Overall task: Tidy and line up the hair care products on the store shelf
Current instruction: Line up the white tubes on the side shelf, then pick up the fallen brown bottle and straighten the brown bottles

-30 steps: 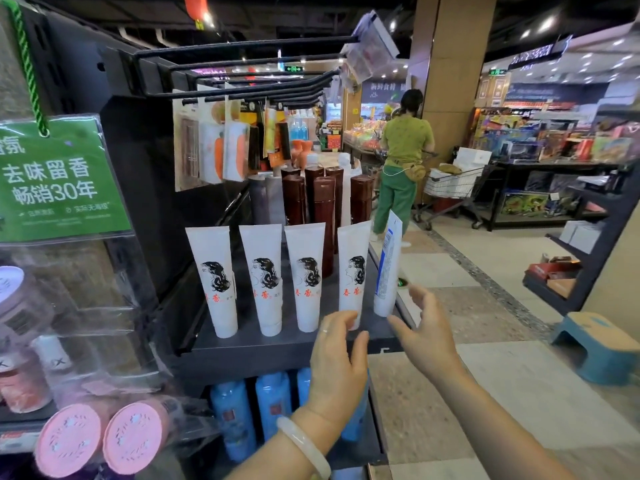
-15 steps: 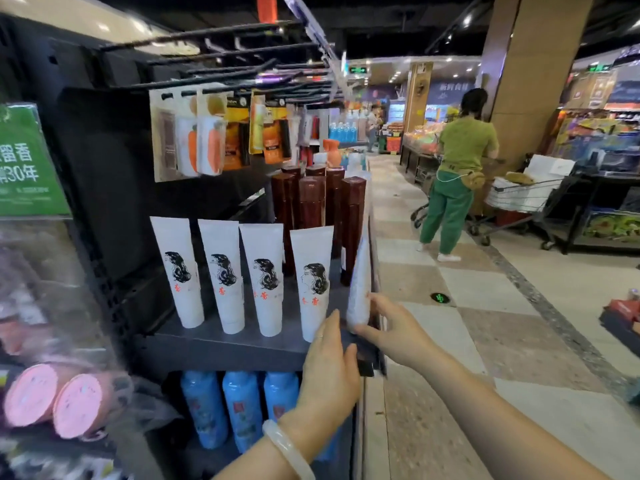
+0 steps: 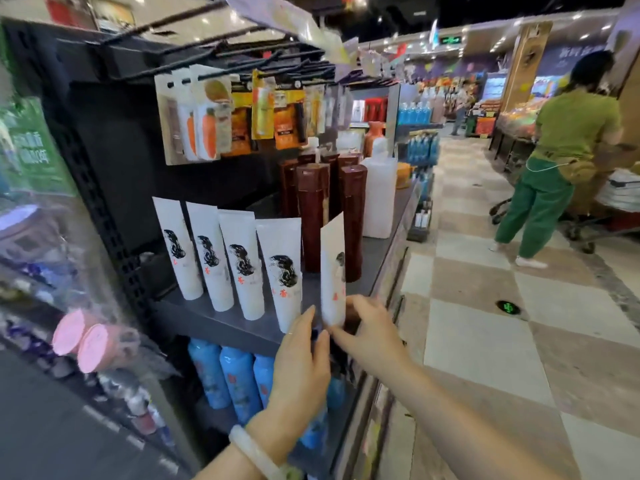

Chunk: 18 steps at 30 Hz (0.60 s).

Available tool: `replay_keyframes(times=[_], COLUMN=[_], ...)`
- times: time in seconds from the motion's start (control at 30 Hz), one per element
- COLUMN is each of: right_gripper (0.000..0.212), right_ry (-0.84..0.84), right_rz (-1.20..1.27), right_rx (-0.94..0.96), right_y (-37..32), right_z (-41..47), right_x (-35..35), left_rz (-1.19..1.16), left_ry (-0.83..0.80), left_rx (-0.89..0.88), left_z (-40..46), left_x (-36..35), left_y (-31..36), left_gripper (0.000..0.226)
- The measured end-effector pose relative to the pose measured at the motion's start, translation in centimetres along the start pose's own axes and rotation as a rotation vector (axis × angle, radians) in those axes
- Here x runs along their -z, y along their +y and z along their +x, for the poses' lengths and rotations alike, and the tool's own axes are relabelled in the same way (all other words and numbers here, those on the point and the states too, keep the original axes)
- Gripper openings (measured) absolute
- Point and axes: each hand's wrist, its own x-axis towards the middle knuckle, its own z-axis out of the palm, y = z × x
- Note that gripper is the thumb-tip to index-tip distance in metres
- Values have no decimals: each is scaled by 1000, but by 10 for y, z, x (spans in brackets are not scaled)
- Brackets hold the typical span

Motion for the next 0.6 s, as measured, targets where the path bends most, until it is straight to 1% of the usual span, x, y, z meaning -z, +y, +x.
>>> replay_keyframes(times=[0.1,0.17,0.27,0.33,0.4,0.47,0.53,0.6], right_gripper=[28,28,18,11,8,10,10,12], right_ry=[-23,-22,64,111,113,93,41,-22], right_rz=[25,106,298,357,392,386,361,340], right_rx=[-1,-7,-78,-94,-104,-90,-73,-54], right_y=[5,10,15,20,25,33,44,59], right_z=[0,0,2,10,26,45,60,73], right_x=[-1,3,13,21,30,37,45,54], left_rz=[-17,-36,-43,-47,-56,-60,-75,-25], left_ry=[49,114,248,308,313,280,234,244], left_rx=[-17,-50,-162,-240,-319,-361,-316,-254], left_z=[-1,0,0,1,4,9,15,24], left_x=[-1,-4,-4,-4,-8,-21,-41,-64], left_y=[-2,-3,-1,10,27,49,66,75], left_gripper=[45,42,28,26,24,26,32,39])
